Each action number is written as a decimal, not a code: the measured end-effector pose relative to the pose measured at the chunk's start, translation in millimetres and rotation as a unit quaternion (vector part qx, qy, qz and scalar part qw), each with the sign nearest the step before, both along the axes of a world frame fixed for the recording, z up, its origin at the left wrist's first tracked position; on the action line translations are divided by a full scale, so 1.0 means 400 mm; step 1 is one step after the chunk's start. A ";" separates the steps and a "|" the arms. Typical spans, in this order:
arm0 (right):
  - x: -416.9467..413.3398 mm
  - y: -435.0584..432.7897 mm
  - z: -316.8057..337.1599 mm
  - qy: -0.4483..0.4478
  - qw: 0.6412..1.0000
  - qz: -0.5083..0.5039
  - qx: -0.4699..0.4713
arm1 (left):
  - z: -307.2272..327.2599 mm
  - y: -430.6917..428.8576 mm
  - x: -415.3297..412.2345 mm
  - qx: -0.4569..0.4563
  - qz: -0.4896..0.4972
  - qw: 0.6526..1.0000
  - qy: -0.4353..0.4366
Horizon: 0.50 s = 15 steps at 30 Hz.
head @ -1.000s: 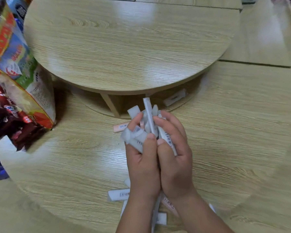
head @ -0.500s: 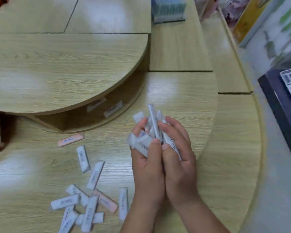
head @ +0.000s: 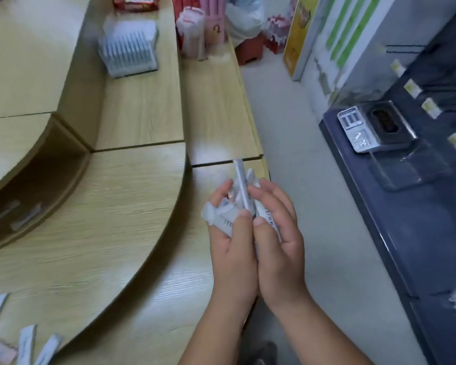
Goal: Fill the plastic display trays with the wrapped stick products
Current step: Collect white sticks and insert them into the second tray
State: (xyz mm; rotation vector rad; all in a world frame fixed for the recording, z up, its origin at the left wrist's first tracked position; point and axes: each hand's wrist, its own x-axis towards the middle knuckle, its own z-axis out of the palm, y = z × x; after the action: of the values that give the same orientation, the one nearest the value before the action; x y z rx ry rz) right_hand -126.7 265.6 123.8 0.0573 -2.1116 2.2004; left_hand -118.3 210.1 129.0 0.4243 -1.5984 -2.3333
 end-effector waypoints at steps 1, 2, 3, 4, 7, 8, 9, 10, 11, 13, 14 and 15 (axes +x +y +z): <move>-0.021 0.030 0.009 0.003 1.000 -0.004 0.000 | 0.012 0.030 -0.020 0.003 -0.005 1.000 0.002; -0.040 0.053 0.017 0.002 1.000 -0.008 -0.002 | 0.022 0.055 -0.040 0.005 -0.009 1.000 0.001; -0.061 0.071 0.023 0.003 1.000 -0.012 -0.006 | 0.030 0.074 -0.063 0.006 -0.009 1.000 0.001; -0.084 0.084 0.028 0.005 1.000 -0.014 -0.010 | 0.036 0.086 -0.088 0.007 -0.005 1.000 0.002; -0.163 0.093 0.030 0.007 1.000 0.000 -0.022 | 0.043 0.097 -0.167 -0.006 0.016 1.000 0.005; -0.194 0.088 0.030 0.006 1.000 0.009 -0.024 | 0.045 0.094 -0.196 -0.005 0.024 1.000 0.007; -0.228 0.081 0.031 0.005 0.999 0.019 -0.026 | 0.046 0.087 -0.227 0.000 0.033 0.999 0.009; -0.266 0.072 0.030 0.004 0.999 0.031 -0.028 | 0.045 0.079 -0.261 0.002 0.042 0.999 0.010; -0.307 0.061 0.028 0.007 0.999 0.041 -0.026 | 0.042 0.069 -0.298 0.003 0.053 0.998 0.014; -0.391 0.040 0.024 0.012 0.998 0.057 -0.023 | 0.033 0.048 -0.379 0.000 0.072 0.997 0.017; -0.435 0.031 0.024 0.011 0.997 0.067 -0.025 | 0.031 0.039 -0.421 0.000 0.078 0.997 0.021; -0.482 0.023 0.023 0.011 0.997 0.074 -0.026 | 0.030 0.032 -0.466 -0.002 0.082 0.996 0.025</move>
State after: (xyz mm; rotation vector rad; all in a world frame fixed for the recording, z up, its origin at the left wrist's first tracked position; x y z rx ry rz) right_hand -319.4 275.0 132.8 0.2408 -2.1018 2.3223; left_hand -304.8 222.9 141.2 0.4730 -1.4859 -2.2014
